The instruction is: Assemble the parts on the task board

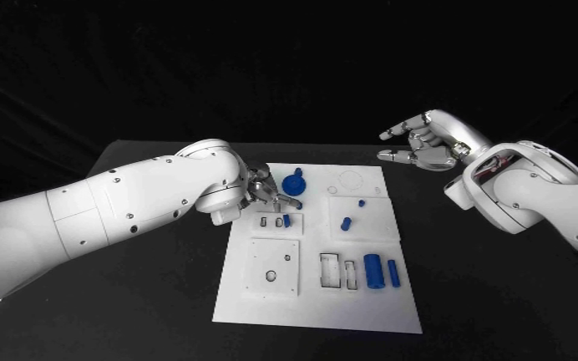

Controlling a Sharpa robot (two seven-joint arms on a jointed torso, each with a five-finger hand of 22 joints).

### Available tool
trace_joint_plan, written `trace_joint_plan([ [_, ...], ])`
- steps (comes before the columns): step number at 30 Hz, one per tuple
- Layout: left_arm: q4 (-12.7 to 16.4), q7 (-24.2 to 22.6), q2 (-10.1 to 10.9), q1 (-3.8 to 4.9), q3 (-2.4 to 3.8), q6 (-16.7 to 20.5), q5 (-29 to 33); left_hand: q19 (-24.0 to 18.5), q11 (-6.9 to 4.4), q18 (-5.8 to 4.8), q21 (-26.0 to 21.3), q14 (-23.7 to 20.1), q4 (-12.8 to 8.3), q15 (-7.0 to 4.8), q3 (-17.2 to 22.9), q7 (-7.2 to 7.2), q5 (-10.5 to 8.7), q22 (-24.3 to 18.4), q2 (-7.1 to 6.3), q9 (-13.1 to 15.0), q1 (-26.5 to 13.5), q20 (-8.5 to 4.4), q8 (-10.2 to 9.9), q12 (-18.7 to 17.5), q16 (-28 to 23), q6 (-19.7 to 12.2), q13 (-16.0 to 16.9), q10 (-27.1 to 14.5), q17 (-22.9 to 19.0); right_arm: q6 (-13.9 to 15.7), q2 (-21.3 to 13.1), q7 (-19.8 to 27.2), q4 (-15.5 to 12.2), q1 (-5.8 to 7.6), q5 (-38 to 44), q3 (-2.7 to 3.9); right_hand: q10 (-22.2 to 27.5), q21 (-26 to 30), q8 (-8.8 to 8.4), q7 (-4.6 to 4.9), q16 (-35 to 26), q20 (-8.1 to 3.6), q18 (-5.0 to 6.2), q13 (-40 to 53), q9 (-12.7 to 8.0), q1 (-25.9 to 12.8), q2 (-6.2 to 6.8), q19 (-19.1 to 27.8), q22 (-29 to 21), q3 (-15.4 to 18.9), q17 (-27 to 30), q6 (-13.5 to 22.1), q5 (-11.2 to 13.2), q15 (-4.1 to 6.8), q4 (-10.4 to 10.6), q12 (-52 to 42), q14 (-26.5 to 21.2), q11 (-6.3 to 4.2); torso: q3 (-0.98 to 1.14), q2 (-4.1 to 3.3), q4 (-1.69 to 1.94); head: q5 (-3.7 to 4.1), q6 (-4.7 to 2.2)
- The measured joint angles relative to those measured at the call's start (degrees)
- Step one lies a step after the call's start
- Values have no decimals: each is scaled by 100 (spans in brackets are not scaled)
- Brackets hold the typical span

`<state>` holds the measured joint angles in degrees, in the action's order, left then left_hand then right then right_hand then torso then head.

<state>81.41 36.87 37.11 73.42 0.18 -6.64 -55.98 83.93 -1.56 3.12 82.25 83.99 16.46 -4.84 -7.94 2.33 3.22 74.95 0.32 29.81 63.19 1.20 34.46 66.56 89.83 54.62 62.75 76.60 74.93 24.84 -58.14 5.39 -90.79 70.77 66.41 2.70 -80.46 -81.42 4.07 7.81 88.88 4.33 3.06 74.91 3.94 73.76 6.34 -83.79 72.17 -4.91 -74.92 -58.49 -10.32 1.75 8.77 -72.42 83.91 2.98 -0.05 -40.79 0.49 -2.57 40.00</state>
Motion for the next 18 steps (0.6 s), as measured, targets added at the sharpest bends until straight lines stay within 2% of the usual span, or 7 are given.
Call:
trace_joint_plan([
  [2,-89,29,-97,36,-12,-80,-47,0,0,0,0,0,14,0,-14,10,0,0,42,53,44,0,31,0,0,-30,0,0,0,-1,7,-13,9,0,4,0,0,0,0,0,0,0,0,0,0,0,0,0,0,0,0,0,0,0,0,0,0,0,0,-1,3,8,9],
  [6,-190,72,-221,87,-25,-267,-133,0,0,0,23,0,14,0,-14,10,0,-1,20,78,66,0,35,0,0,-29,-1,0,0,-4,40,-38,31,1,13,-1,0,0,0,0,0,0,0,0,0,0,0,0,0,17,0,0,-80,0,16,0,0,0,-3,-7,2,-1,18],
  [18,-336,153,-364,125,-41,-759,-319,0,1,0,67,0,13,1,-15,11,22,-1,66,161,112,0,99,48,0,-69,51,-1,-1,-31,93,-96,73,0,89,-3,0,25,0,0,0,0,0,0,0,0,0,0,-19,16,1,0,-121,0,16,0,0,0,-7,-10,3,-27,47],
])
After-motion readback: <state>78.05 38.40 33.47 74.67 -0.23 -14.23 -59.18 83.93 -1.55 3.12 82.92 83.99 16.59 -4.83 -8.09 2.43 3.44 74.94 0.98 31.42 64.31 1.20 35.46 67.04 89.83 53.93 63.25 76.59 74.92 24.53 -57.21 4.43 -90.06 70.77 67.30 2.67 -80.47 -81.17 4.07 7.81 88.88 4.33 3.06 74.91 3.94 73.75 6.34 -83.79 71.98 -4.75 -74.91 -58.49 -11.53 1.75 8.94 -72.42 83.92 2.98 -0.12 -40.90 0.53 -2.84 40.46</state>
